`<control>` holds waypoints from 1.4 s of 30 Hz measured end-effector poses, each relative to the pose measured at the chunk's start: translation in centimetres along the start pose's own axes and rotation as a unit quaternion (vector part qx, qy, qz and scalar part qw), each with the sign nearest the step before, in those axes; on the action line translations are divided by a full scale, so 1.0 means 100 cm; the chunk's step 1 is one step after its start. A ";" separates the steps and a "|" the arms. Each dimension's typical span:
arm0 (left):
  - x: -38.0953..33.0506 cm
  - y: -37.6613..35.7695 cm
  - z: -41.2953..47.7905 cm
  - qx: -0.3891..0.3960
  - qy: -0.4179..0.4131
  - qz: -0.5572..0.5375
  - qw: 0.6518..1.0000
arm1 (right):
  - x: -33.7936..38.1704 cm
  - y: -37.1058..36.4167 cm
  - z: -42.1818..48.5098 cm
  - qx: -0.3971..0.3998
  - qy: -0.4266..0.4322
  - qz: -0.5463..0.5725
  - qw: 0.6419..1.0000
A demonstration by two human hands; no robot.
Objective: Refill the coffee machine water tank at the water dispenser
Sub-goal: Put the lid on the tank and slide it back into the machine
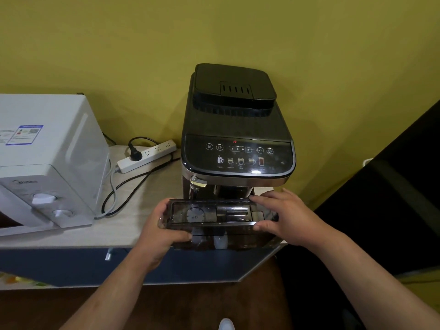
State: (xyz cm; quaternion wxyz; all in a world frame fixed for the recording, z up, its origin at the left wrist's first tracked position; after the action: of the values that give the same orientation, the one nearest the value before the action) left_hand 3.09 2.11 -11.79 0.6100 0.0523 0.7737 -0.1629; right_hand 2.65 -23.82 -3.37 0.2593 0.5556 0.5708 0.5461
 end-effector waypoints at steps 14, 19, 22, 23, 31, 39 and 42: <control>0.007 0.003 0.006 0.016 -0.005 0.006 1.000 | -0.064 0.006 -0.018 -0.003 -0.065 0.163 0.985; 0.006 0.002 0.004 0.018 -0.007 0.007 1.000 | -0.090 -0.018 -0.026 0.007 -0.084 0.368 0.926; 0.003 0.003 0.005 0.019 -0.007 0.017 1.000 | -0.103 -0.044 -0.027 0.040 -0.087 0.452 0.887; 0.003 0.003 0.005 0.019 -0.005 0.019 1.000 | -0.102 -0.051 -0.023 0.058 -0.080 0.458 0.883; 0.000 0.001 0.003 0.010 0.006 0.019 1.000 | -0.098 -0.058 -0.007 0.119 -0.065 0.481 0.866; -0.002 -0.016 -0.002 0.084 0.014 -0.003 0.996 | -0.085 -0.063 -0.065 0.112 -0.065 0.514 0.848; 0.001 -0.027 -0.002 0.107 0.019 0.001 0.994 | -0.076 -0.063 -0.093 0.103 -0.058 0.528 0.841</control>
State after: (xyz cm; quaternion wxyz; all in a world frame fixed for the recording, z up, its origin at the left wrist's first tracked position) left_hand 2.15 -0.38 -11.36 0.5864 0.1209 0.7633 -0.2428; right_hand -6.11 -32.54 -8.94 -0.0942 0.8270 0.2282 0.5051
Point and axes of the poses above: each hand's wrist, its own z-axis towards the middle knuckle, its own y-axis out of the back of the hand, x = y × z, the point moved 8 cm from there along z, towards the middle knuckle, and after that the axes turned 10 degrees about x, right-handed, at the moved point
